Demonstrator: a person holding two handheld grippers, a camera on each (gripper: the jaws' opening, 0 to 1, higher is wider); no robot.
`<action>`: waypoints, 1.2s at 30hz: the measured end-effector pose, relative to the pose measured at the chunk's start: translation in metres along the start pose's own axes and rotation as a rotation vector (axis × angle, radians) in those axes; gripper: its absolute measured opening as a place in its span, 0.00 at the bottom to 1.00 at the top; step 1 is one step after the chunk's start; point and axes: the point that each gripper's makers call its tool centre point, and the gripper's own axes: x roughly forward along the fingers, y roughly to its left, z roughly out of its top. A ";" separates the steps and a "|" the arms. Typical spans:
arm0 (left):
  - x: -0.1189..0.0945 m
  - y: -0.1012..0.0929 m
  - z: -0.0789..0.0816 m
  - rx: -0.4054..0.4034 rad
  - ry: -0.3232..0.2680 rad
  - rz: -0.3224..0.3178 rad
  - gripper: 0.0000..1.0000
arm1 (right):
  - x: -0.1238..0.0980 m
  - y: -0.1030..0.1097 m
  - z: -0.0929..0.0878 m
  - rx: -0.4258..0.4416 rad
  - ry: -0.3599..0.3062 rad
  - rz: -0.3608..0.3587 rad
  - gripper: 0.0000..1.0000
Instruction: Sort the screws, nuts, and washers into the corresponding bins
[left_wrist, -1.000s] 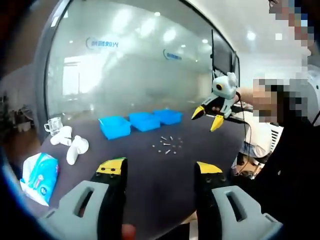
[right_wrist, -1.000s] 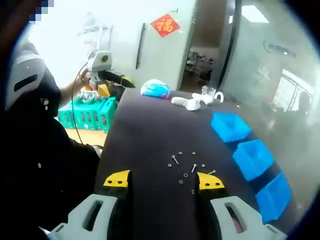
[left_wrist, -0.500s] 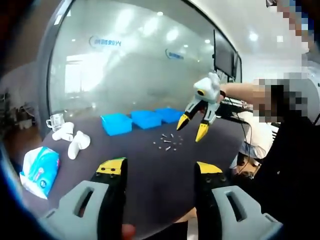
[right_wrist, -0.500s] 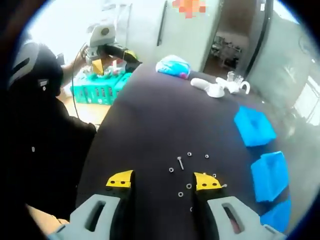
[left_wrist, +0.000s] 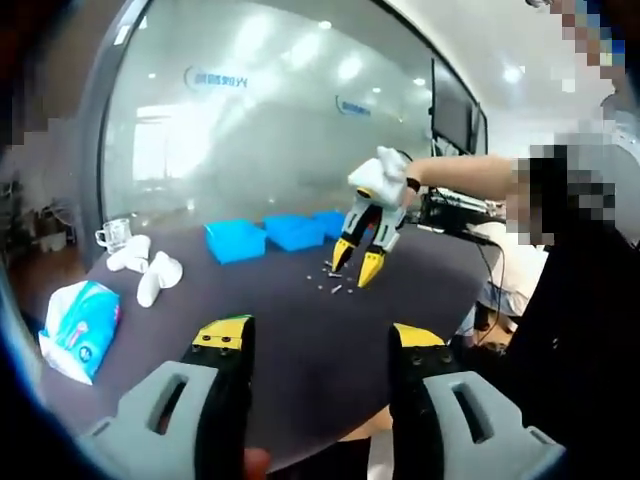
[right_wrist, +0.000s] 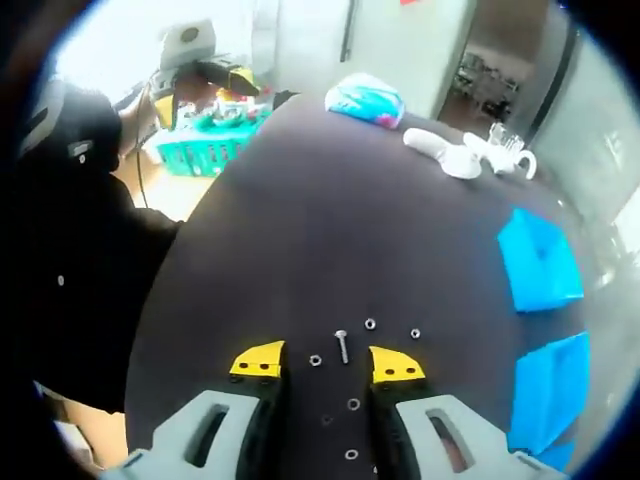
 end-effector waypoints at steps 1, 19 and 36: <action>-0.001 -0.001 -0.001 0.003 0.003 0.000 0.53 | 0.002 -0.002 0.000 0.001 0.004 0.001 0.25; -0.005 -0.003 -0.006 -0.004 0.013 0.008 0.53 | 0.021 -0.005 -0.008 0.012 0.049 0.046 0.06; -0.011 -0.001 -0.002 -0.004 -0.007 0.022 0.53 | 0.014 0.007 -0.005 0.021 0.050 0.049 0.00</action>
